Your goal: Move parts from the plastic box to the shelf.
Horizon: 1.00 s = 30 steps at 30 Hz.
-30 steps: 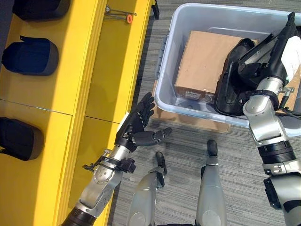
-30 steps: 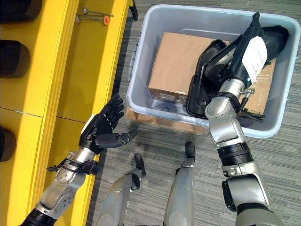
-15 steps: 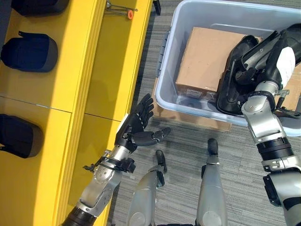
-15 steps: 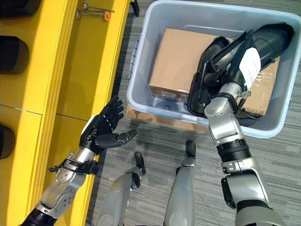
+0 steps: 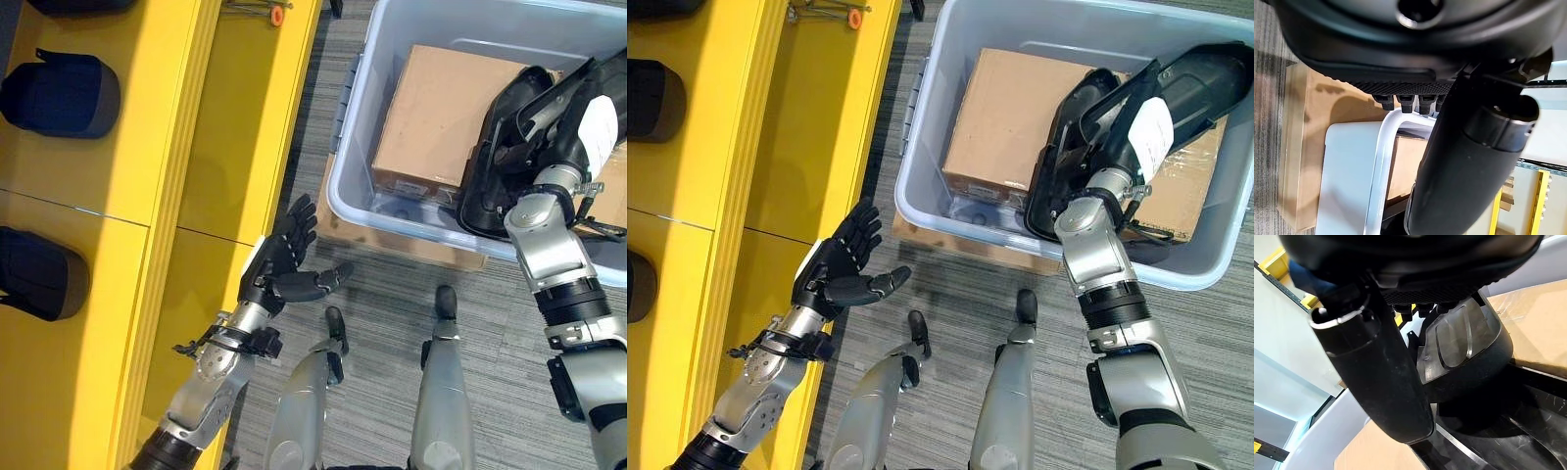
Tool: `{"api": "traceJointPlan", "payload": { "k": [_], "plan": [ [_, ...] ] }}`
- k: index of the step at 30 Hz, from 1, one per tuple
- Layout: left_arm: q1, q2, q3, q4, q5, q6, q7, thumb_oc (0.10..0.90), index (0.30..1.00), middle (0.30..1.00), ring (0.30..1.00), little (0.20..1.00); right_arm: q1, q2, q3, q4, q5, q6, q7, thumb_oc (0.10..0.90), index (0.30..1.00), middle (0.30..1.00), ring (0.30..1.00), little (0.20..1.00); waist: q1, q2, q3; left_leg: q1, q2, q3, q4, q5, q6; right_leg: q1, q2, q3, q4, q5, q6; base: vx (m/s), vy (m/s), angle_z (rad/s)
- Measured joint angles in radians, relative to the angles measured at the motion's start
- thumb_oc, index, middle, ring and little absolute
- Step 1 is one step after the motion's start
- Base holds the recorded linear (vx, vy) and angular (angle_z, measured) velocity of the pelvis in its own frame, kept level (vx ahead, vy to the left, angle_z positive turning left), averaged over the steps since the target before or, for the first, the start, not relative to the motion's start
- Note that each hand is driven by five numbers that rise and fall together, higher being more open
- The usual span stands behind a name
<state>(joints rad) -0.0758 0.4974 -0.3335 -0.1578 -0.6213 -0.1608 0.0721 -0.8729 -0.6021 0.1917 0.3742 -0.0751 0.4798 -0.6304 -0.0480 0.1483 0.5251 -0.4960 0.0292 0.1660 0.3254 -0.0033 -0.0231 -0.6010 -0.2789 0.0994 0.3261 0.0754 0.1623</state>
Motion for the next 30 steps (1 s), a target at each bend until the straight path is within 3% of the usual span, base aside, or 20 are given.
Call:
{"api": "traceJointPlan", "payload": {
  "k": [20, 30],
  "plan": [
    [-0.019, 0.011, -0.021, 0.001, 0.000, -0.020, 0.012, 0.900, 1.000, 1.000, 1.000, 1.000, -0.096, -0.030, 0.035, 0.186, 0.032, -0.018, -0.033, 0.900, 1.000, 1.000, 1.000, 1.000, 0.026, 0.003, -0.002, -0.084, -0.002, -0.004, 0.038, 0.001, 0.000, -0.092, -0.004, 0.005, 0.056, -0.010, -0.003, 0.00, -0.001, 0.00],
    [-0.023, 0.038, -0.029, 0.001, 0.000, -0.037, 0.031, 0.900, 1.000, 1.000, 1.000, 1.000, -0.155, -0.046, 0.072, 0.190, 0.039, -0.016, -0.031, 0.900, 1.000, 1.000, 1.000, 1.000, 0.028, 0.004, -0.003, -0.137, -0.001, -0.007, 0.069, -0.004, -0.001, -0.150, -0.005, 0.008, 0.105, -0.027, -0.004, 0.00, -0.008, 0.01]
  ]
}}
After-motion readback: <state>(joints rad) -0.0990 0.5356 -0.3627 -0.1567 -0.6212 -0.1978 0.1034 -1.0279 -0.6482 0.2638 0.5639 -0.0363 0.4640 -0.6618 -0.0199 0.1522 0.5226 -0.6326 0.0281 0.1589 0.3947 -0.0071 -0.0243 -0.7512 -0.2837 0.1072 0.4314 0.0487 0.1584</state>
